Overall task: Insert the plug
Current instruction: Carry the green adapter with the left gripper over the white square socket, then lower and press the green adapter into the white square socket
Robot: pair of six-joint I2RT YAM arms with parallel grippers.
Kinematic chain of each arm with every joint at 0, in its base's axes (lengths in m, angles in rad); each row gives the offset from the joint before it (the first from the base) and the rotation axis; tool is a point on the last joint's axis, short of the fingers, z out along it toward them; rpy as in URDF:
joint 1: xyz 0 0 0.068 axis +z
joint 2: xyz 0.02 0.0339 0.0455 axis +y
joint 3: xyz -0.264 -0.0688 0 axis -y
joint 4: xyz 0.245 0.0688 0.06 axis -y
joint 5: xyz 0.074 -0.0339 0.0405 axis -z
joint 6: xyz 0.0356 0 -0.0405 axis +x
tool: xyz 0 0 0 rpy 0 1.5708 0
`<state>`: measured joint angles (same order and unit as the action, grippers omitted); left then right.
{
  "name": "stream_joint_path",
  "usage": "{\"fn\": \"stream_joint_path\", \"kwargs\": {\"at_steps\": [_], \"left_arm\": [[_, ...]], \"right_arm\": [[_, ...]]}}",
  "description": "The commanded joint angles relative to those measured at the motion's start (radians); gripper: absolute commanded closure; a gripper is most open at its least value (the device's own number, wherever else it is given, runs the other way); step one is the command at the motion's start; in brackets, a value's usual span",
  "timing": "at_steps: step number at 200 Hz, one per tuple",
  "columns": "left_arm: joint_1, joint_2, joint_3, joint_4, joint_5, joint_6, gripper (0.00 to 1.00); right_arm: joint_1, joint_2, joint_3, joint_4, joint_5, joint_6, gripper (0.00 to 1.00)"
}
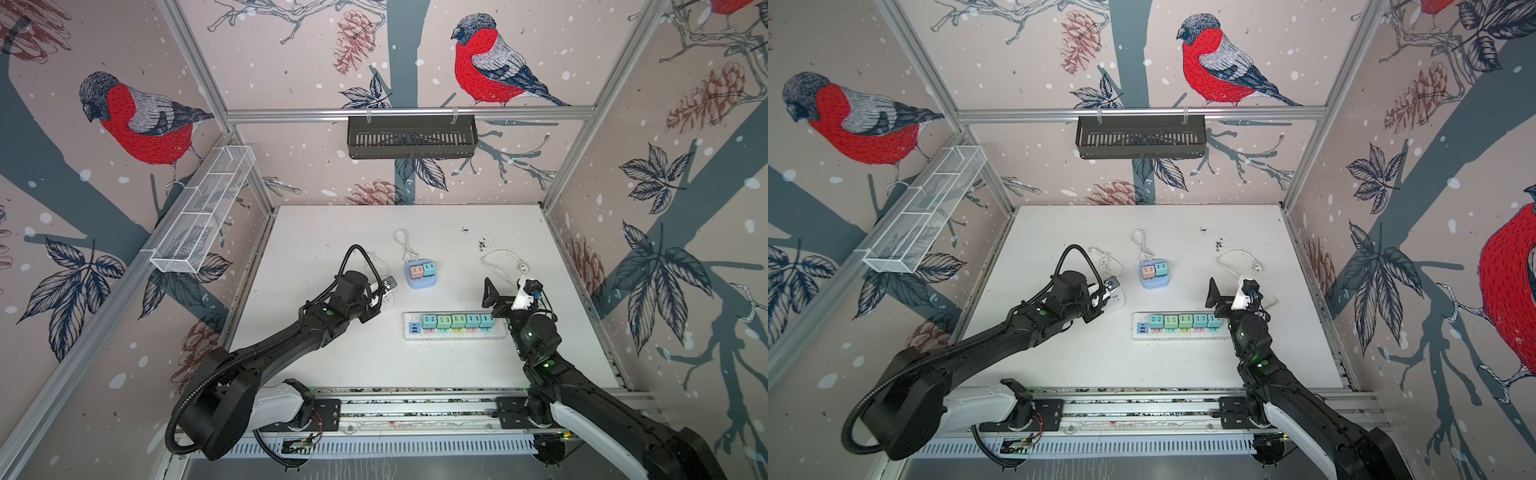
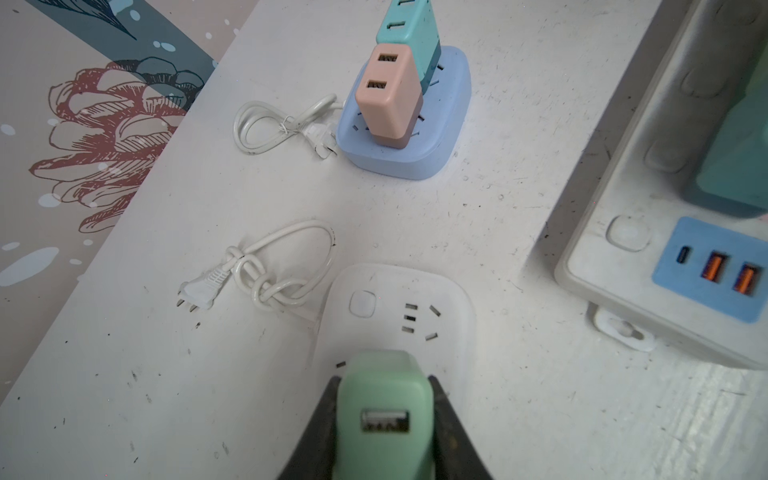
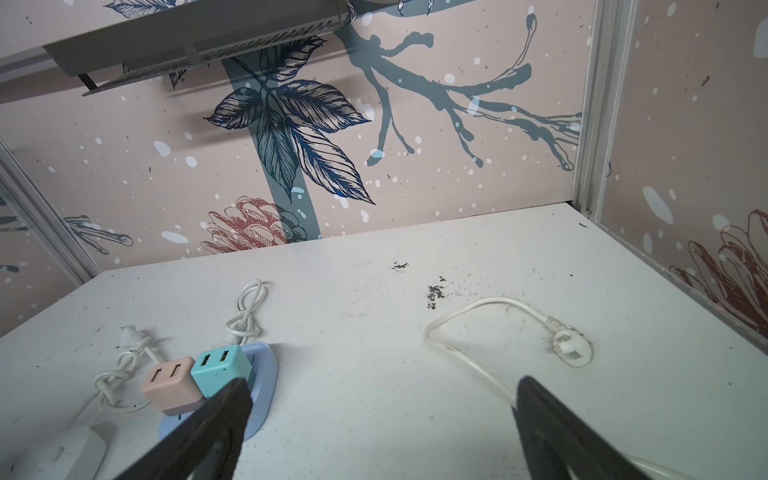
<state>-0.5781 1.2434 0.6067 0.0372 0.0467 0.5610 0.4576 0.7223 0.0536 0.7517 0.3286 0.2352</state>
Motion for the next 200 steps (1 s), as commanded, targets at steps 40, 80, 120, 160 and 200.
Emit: {"fn": "stream_joint_path", "kwargs": {"at_steps": [40, 80, 120, 160, 200], "left_arm": [[0.015, 0.091, 0.075, -0.039, 0.085, 0.065, 1.00], [0.019, 0.158, 0.147, -0.091, 0.094, 0.066, 1.00], [0.024, 0.180, 0.154, -0.074, 0.121, 0.055, 1.00], [0.033, 0.207, 0.157, -0.061, 0.162, 0.051, 1.00], [0.038, 0.220, 0.153, -0.036, 0.188, 0.042, 1.00]], "right_arm": [[-0.002, 0.005, 0.001, 0.036, -0.021, 0.010, 0.00], [-0.001, 0.008, 0.001, 0.037, -0.024, 0.010, 0.00], [-0.001, 0.016, 0.005, 0.038, -0.030, 0.009, 0.00], [-0.001, 0.019, 0.007, 0.037, -0.034, 0.010, 0.00], [-0.001, 0.024, 0.009, 0.037, -0.037, 0.009, 0.00]]}}
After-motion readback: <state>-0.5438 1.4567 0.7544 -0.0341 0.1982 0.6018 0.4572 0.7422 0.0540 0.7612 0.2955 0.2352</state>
